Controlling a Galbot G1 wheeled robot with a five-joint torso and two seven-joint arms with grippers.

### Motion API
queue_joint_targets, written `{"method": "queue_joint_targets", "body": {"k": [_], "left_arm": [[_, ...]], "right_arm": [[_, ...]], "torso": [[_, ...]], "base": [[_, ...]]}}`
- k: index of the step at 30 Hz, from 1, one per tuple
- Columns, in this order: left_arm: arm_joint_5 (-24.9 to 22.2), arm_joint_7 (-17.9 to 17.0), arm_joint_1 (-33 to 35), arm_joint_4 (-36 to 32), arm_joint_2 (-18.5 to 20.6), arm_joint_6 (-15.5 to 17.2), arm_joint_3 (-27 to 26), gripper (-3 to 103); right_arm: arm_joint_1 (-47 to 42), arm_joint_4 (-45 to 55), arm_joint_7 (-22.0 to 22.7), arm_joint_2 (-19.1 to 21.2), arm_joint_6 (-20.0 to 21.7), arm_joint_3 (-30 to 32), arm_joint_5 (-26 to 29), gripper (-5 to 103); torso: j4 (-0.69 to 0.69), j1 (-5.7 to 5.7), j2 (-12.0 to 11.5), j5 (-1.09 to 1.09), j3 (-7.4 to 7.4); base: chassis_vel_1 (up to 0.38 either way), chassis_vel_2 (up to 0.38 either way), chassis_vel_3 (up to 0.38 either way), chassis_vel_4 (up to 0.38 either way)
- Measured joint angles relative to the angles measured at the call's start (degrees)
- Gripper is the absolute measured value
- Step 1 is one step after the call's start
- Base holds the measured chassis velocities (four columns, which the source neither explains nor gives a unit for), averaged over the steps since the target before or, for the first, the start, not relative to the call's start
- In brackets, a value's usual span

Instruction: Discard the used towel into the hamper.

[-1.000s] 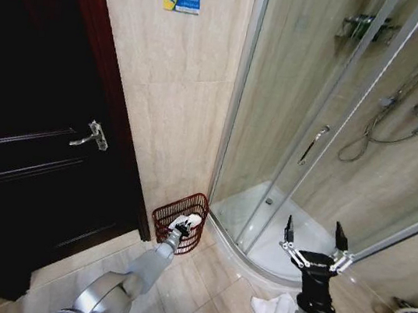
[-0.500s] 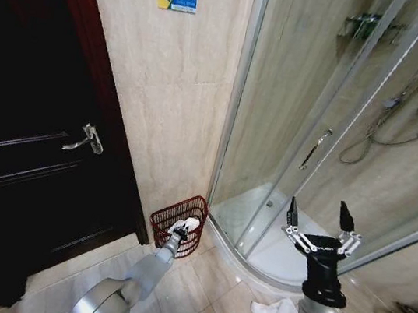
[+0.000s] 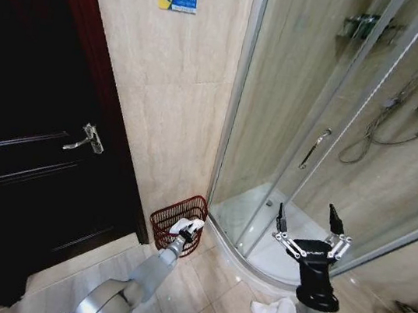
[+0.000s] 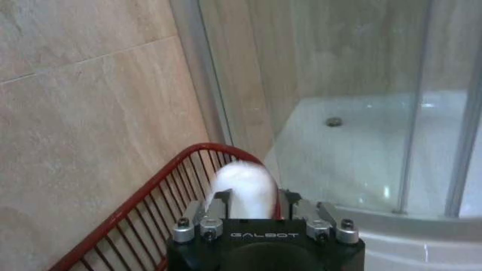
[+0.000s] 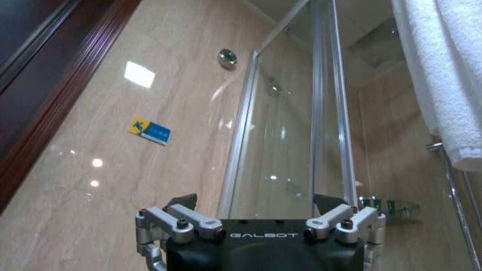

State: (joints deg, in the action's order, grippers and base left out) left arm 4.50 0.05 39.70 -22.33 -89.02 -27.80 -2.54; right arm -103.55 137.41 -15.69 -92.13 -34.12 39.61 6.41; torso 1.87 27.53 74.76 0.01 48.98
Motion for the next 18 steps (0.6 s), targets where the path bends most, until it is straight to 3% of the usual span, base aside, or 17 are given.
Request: {"method": "queue_joint_targets", "body": {"k": [1, 3, 4, 6, 8, 10, 12, 13, 15, 18], "left_arm": [[0.3, -0.1, 0.3, -0.5, 0.3, 0.4, 0.2, 44], [3.8, -0.9, 2.0, -2.5, 1.8, 4.2, 1.4, 55], [3.8, -0.9, 2.0, -2.5, 1.8, 4.2, 1.4, 55], [7.2, -0.8, 2.5, -2.4, 3.4, 5.0, 1.6, 66], [6.5, -0.3, 2.6, -2.7, 4.1, 4.6, 1.4, 72], [4.4, 1.7, 2.8, -3.5, 5.1, 2.1, 0.5, 83], [3.6, 2.4, 2.9, -4.2, 5.4, 1.4, 0.4, 83], [1.0, 3.8, 3.9, -7.1, 6.5, 0.8, 0.5, 88], [-3.6, 4.6, 5.8, -12.7, 8.9, 1.4, 1.3, 98], [-8.7, 5.7, 8.8, -18.7, 12.0, 2.2, 2.1, 100]], "right_arm": [[0.0, 0.0, 0.0, 0.0, 0.0, 0.0, 0.0, 100], [0.2, -0.3, 0.0, 0.0, 0.0, -0.1, 0.1, 100], [0.2, -0.3, 0.0, 0.0, 0.0, -0.1, 0.1, 100], [0.3, -0.7, 0.1, 0.0, 0.0, 0.0, 0.1, 100], [0.4, -0.8, 0.1, 0.0, 0.0, 0.0, 0.2, 100], [0.5, -1.2, 0.2, 0.0, 0.1, 0.0, 0.6, 100], [0.5, -1.3, 0.2, 0.0, 0.1, 0.0, 0.7, 100], [0.6, -1.4, 0.3, 0.0, 0.2, 0.1, 0.8, 100], [0.8, -1.4, 0.5, 0.0, 0.7, 0.1, 1.4, 100], [1.2, -1.6, 0.8, 0.0, 1.3, 0.3, 2.1, 100]], "torso": [[0.0, 0.0, 0.0, -0.02, 0.0], [0.0, 0.0, 0.0, -0.01, 0.0], [0.0, 0.0, 0.0, -0.01, 0.0], [0.0, 0.0, 0.0, -0.01, 0.0], [0.01, 0.0, 0.0, 0.02, 0.0], [0.01, 0.0, 0.0, -0.02, 0.0], [0.0, 0.01, 0.0, -0.02, 0.0], [-0.01, 0.01, 0.0, -0.02, 0.0], [-0.01, 0.01, 0.0, -0.02, 0.0], [0.01, 0.01, 0.0, -0.02, 0.0]], "base": [[0.0, 0.0, 0.0, 0.0], [0.0, 0.0, 0.0, 0.0], [0.0, 0.0, 0.0, 0.0], [0.0, 0.0, 0.0, 0.0], [0.0, 0.0, 0.0, 0.0], [0.0, 0.0, 0.0, 0.0], [0.0, 0.0, 0.0, 0.0], [0.0, 0.0, 0.0, 0.0], [0.0, 0.0, 0.0, 0.0], [0.0, 0.0, 0.0, 0.0]]}}
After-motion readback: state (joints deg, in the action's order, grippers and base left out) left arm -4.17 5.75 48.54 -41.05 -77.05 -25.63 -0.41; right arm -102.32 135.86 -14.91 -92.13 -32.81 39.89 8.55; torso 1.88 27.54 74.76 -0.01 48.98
